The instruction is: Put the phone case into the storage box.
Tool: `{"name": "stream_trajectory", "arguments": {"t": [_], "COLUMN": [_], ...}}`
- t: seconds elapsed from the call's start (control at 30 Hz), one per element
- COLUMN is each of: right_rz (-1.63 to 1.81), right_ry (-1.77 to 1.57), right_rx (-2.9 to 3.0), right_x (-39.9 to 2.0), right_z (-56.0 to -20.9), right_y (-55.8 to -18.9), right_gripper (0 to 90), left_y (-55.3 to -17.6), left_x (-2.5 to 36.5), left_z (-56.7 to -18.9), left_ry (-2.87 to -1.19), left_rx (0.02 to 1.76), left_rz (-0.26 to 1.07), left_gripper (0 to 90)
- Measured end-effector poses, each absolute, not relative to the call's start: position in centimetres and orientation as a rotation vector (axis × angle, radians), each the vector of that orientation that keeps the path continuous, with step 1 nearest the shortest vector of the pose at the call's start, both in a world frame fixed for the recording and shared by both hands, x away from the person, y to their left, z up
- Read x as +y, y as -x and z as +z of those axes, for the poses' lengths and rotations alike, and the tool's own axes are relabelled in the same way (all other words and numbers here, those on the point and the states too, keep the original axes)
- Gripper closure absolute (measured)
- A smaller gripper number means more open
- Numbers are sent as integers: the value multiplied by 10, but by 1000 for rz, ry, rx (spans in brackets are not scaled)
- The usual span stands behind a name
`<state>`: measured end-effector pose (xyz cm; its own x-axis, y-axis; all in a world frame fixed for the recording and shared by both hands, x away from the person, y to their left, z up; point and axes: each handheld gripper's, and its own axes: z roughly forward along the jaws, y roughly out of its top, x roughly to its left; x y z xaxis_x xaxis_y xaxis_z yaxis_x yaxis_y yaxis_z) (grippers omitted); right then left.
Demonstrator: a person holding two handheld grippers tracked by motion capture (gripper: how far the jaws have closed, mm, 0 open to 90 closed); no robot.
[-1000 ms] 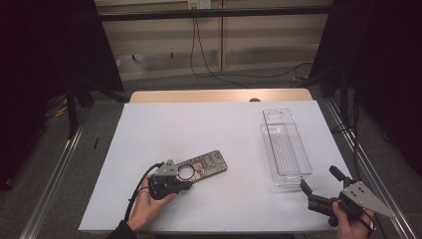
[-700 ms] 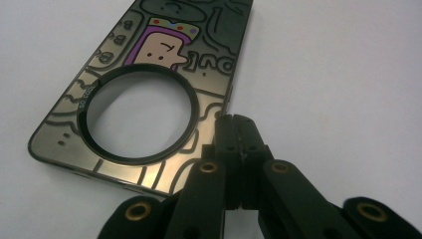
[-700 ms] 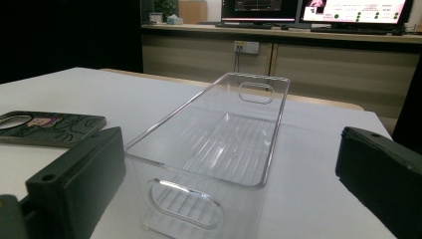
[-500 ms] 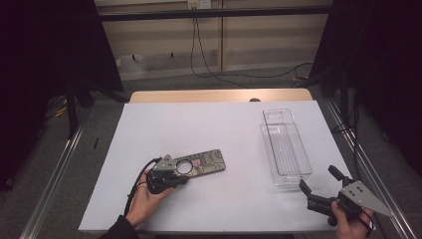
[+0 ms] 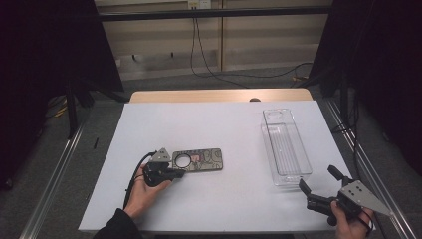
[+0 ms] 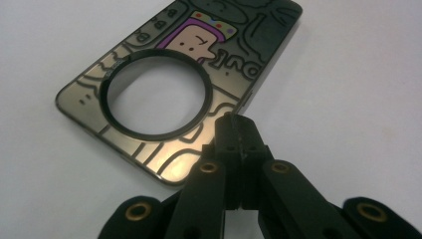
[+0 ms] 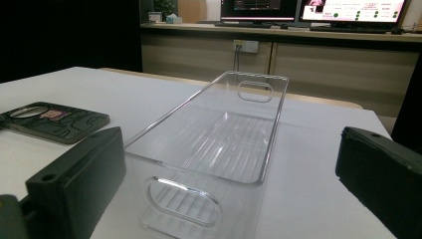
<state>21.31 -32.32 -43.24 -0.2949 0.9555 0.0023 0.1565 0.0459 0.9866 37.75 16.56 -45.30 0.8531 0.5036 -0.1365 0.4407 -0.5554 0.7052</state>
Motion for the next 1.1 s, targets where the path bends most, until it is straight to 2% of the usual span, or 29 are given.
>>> {"name": "stream_trajectory", "arguments": {"t": [0.07,0.23,0.33,0.4,0.8,0.9,1.1], "right_rz": [1328,1331,1332,1330,1328,1332,1340], "right_ry": [-1158,-1157,-1153,-1155,-1139,-1137,-1132], "right_rx": [1563,1562,1569,1567,1581,1582,1584], "right_x": [-323,-323,-323,-322,-319,-318,-318], "right_z": [-433,-432,-432,-432,-431,-431,-431], "right_y": [-213,-213,-213,-213,-216,-217,-218], "right_gripper": [0,0,0,0,0,0,0], "left_y": [-380,-389,-391,-394,-399,-402,-403], "left_x": [166,170,170,174,176,176,181], "left_z": [-452,-453,-452,-453,-453,-451,-449], "left_ry": [-2263,-2240,-2259,-2237,-2234,-2260,-2209], "left_rx": [678,702,701,726,753,762,784], "left_rz": [150,119,168,143,182,228,192], "left_gripper": [900,900,900,900,900,900,898]}}
